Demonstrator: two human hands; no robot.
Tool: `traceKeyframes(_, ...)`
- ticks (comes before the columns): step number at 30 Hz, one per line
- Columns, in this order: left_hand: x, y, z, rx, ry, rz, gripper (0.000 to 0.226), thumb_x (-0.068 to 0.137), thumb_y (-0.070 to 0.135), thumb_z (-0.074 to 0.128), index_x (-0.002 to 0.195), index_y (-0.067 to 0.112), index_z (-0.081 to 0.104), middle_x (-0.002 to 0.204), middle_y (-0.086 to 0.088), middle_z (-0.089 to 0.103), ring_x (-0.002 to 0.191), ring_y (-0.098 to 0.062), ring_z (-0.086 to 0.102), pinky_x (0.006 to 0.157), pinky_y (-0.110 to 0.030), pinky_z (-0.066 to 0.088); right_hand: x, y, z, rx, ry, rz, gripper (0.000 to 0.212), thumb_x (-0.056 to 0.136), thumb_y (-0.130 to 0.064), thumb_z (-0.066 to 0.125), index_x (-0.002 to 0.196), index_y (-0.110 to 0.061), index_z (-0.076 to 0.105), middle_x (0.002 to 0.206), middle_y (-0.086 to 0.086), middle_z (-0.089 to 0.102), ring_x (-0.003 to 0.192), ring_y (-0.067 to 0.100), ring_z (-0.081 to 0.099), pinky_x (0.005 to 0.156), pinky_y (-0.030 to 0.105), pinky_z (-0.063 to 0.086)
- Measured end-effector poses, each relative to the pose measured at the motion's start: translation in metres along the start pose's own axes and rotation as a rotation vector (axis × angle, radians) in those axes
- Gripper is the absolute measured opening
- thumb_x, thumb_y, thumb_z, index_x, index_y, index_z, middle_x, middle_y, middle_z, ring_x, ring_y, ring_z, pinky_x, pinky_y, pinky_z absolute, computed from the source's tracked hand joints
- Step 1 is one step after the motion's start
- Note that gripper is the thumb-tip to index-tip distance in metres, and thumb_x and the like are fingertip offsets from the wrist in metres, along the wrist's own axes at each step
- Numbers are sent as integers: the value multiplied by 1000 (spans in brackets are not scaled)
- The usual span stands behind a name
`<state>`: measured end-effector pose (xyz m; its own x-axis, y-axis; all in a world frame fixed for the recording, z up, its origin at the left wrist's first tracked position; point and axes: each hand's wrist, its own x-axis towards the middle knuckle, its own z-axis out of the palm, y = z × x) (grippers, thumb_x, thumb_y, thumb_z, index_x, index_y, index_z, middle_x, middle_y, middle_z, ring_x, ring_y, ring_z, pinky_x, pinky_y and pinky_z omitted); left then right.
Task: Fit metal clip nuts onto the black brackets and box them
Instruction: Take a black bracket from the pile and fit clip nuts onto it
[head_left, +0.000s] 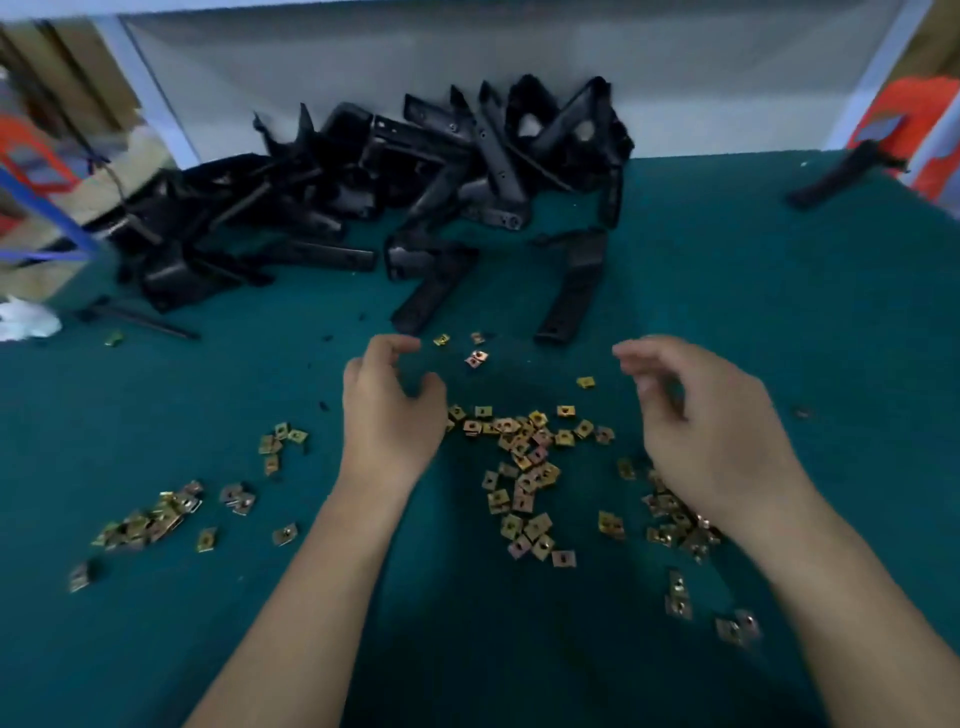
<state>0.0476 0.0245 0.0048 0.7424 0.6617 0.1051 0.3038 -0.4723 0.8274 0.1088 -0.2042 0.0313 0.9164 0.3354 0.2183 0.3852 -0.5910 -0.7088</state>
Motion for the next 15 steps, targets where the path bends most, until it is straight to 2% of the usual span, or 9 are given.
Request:
traceKeyframes(2, 17, -2, 6, 19, 8, 0, 40, 96, 14, 64, 133, 18, 49, 130, -9, 46, 124, -27, 42, 102, -35, 36, 31, -1, 7, -101, -67, -9, 29, 100, -12, 53, 121, -24, 69, 110, -11, 69, 94, -4, 55, 74, -5, 34)
traceKeyframes(5, 41, -1, 14, 92, 51, 24, 53, 99, 19, 62, 145, 14, 39, 145, -14, 41, 131, -31, 34, 102, -28, 22, 58, 4, 16, -237, -225, 44, 23, 99, -16, 59, 110, -30, 74, 106, -11, 72, 82, -4, 55, 64, 0, 34)
traceKeyframes(7, 52, -4, 20, 129, 77, 68, 56, 101, 22, 60, 150, 11, 36, 144, -11, 48, 132, -30, 39, 106, -30, 24, 60, 10, 23, -242, -212, 79, 24, 98, -17, 60, 103, -35, 74, 100, -13, 72, 76, -10, 54, 59, -1, 38)
traceKeyframes(8, 55, -7, 23, 116, 89, 79, 54, 102, 22, 59, 150, 11, 37, 137, -9, 56, 127, -29, 45, 106, -30, 30, 57, 12, 26, -245, -171, 75, 24, 98, -16, 61, 103, -35, 74, 100, -12, 71, 75, -9, 54, 60, -2, 38)
traceKeyframes(9, 58, -9, 25, 88, 100, 79, 50, 102, 22, 59, 148, 13, 41, 127, -6, 62, 118, -26, 52, 102, -26, 38, 55, 13, 29, -259, -136, 55, 24, 97, -16, 61, 105, -35, 74, 102, -11, 70, 74, -5, 55, 62, -4, 37)
traceKeyframes(11, 61, -13, 27, 5, 124, 70, 41, 101, 19, 61, 140, 18, 50, 105, 5, 65, 93, -9, 60, 79, -4, 41, 52, 16, 33, -278, -106, 8, 24, 97, -16, 61, 107, -34, 74, 102, -10, 68, 79, -1, 54, 67, -7, 34)
traceKeyframes(13, 62, -15, 26, -62, 159, 63, 32, 100, 18, 61, 132, 20, 57, 95, 16, 62, 77, 3, 59, 64, 0, 39, 53, 19, 34, -251, -92, -5, 23, 96, -17, 62, 106, -34, 74, 99, -12, 67, 78, -4, 54, 70, -10, 30)
traceKeyframes(15, 61, -16, 25, -114, 203, 82, 25, 101, 16, 58, 125, 20, 64, 93, 21, 62, 76, 12, 59, 63, -2, 41, 53, 21, 34, -237, -86, 11, 23, 96, -18, 61, 106, -35, 74, 97, -14, 67, 81, -3, 55, 70, -12, 28)
